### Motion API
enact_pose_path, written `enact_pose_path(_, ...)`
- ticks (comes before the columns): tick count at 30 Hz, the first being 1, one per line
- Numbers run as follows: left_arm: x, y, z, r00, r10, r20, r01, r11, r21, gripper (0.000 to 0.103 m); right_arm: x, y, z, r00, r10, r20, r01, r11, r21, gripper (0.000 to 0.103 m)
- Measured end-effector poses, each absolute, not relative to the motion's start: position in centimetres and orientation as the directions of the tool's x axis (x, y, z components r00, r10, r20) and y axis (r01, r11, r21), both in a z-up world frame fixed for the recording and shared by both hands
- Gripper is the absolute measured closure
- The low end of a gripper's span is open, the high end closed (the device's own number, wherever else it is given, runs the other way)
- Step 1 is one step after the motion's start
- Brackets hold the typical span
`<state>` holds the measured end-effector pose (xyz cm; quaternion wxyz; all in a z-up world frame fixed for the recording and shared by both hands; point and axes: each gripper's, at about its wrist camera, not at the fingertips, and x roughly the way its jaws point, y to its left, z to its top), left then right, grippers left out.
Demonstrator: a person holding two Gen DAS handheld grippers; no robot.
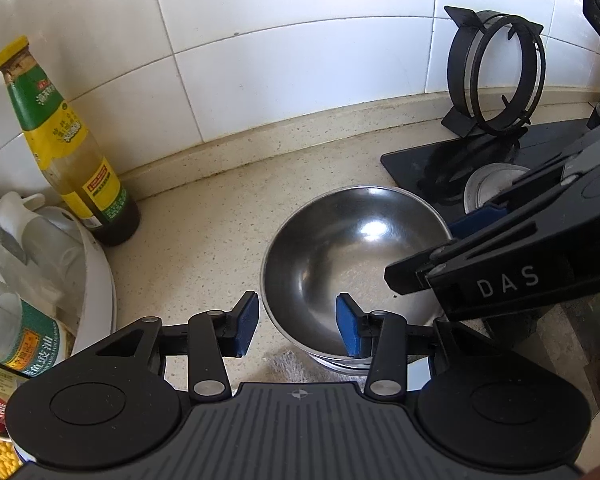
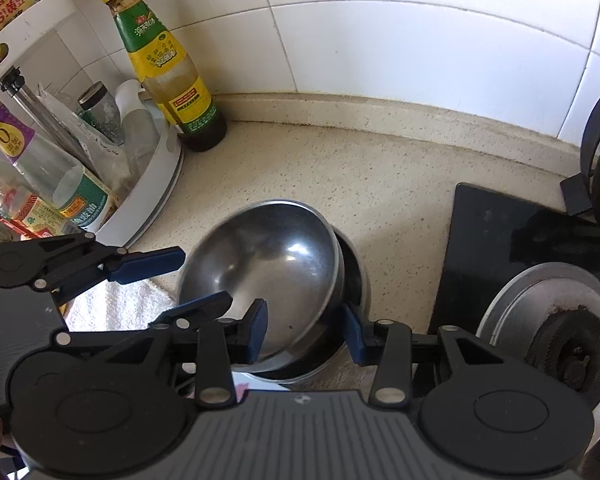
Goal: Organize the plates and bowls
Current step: 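Lower the bowl into the nested bowls and open the left gripper, then grasp the rim of the stacked steel bowls with the left gripper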
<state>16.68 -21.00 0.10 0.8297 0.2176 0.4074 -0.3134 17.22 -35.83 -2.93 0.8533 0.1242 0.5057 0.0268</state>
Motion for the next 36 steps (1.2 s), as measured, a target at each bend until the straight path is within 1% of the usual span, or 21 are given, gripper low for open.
enact_pose_path(4,16.6,-21.4,-0.1,0.467,-0.35,-0.812,0.706,0.701,0.104,0.052,17.1,-35.8,-2.8,0.485,0.134,-0.864,0.077,0.978,0.194,0.059)
enact_pose_path(7,16.7,-21.4,-0.1,0.464,-0.354,-0.812,0.709,0.698,0.101,0.052,16.9,-36.1,-3.0,0.484,0.133,-0.865,0.088,0.976,0.199,0.059)
enact_pose_path(13,17.0,-20.9,0.0,0.467,-0.353,-0.811,0.704,0.703,0.1,0.052,16.9,-36.3,-3.2,0.484,0.087,-0.871,0.088,0.985,0.147,0.059)
enact_pose_path(23,17.2,-19.6,0.0,0.456,-0.36,-0.814,0.705,0.704,0.084,0.052,17.7,-36.4,-4.7,0.442,0.137,-0.887,0.092,0.976,0.196,0.059)
enact_pose_path(29,16.9,-17.6,0.2,0.45,-0.392,-0.803,0.718,0.694,0.063,0.05,16.9,-37.3,-4.3,0.453,0.182,-0.873,0.067,0.969,0.237,0.058)
enact_pose_path(30,17.0,-17.5,0.1,0.447,-0.392,-0.804,0.718,0.694,0.061,0.05,17.0,-37.5,-4.4,0.452,0.183,-0.873,0.069,0.968,0.239,0.055)
enact_pose_path(34,17.4,-18.0,-0.6,0.435,-0.391,-0.811,0.719,0.693,0.052,0.05,17.8,-37.3,-5.3,0.432,0.201,-0.879,0.076,0.963,0.257,0.055)
enact_pose_path(35,17.4,-18.1,-0.7,0.429,-0.398,-0.811,0.722,0.69,0.043,0.05,17.9,-37.2,-5.5,0.43,0.21,-0.878,0.074,0.961,0.266,0.052)
enact_pose_path(36,17.5,-18.1,-0.9,0.424,-0.403,-0.811,0.724,0.688,0.037,0.048,18.0,-37.1,-5.7,0.428,0.215,-0.878,0.077,0.959,0.272,0.052)
